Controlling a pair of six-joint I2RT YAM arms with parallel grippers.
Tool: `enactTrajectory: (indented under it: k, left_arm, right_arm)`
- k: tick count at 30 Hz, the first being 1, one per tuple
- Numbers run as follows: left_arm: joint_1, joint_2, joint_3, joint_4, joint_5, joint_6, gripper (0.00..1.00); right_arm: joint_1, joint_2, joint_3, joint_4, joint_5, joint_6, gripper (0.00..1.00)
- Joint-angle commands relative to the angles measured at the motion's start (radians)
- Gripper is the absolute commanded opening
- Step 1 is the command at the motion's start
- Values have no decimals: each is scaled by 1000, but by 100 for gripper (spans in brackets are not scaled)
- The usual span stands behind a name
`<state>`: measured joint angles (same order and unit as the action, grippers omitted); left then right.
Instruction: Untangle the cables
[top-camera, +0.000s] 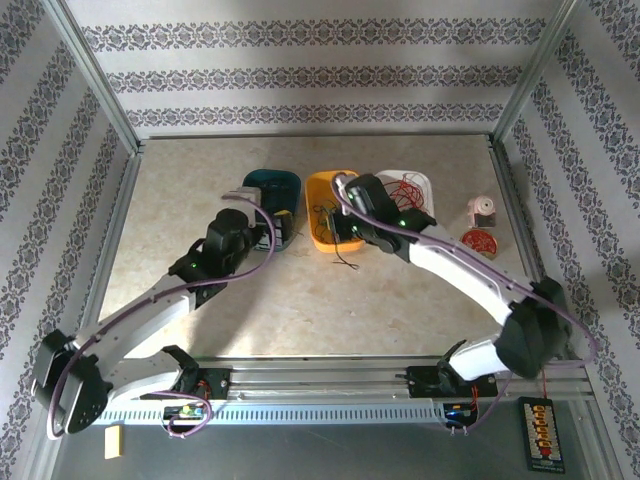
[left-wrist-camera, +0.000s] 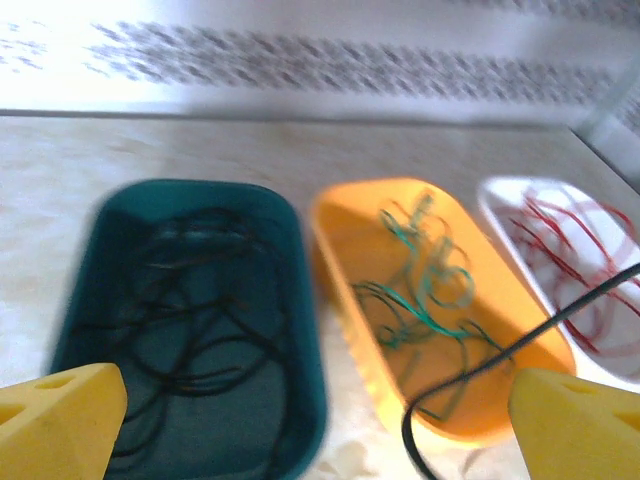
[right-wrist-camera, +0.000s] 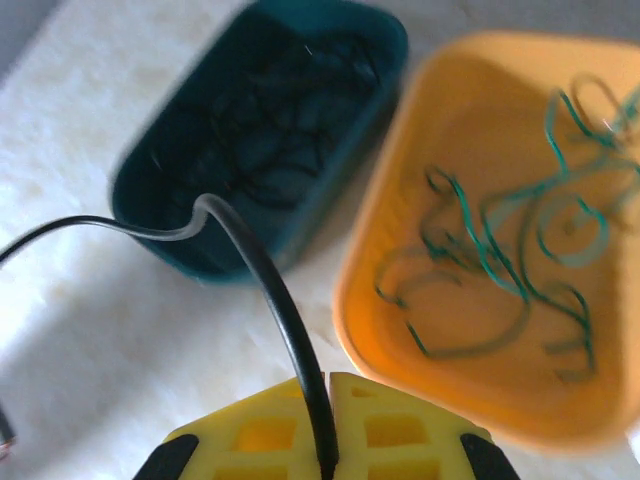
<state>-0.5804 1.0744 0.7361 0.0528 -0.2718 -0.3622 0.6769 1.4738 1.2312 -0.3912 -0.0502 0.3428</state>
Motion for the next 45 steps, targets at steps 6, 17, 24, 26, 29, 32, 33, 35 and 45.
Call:
enactTrajectory:
  k: [6,17,24,26,29,32,33,35,45]
  left_arm:
    - [18,-196,-64,-299,-595,-258,97]
    - [37,-236,-69,-337,-610,-247,97]
    - [49,-229,-61,-335,-598,-238,97]
    - [50,-229,-61,-334,-598,-238,97]
    - [54,-229,-60,-332,-593,-239,97]
    - [54,-227,-55,-332,-586,-237,97]
    - [53,-228,-53,-332,-584,-236,97]
    - [55,-226,-53,-328,-581,-231,97]
    - [57,-231,-53,-338,-568,-232,97]
  right_arm:
    - [24,352,463,92,-144,43,0]
    - [24,693,1006,61,-146,66,0]
    - [6,769,1201,20,-102,42,0]
    - [5,776,1206,18,-94,38,0]
    - [3,794,1156,20,-103,64,0]
    - [1,810,1050,65,-146,104,0]
    - [4,818,1027,70,-158,110,1]
    - [9,828,963,85,-165,116,0]
    - [-1,739,642,132,-23,164,0]
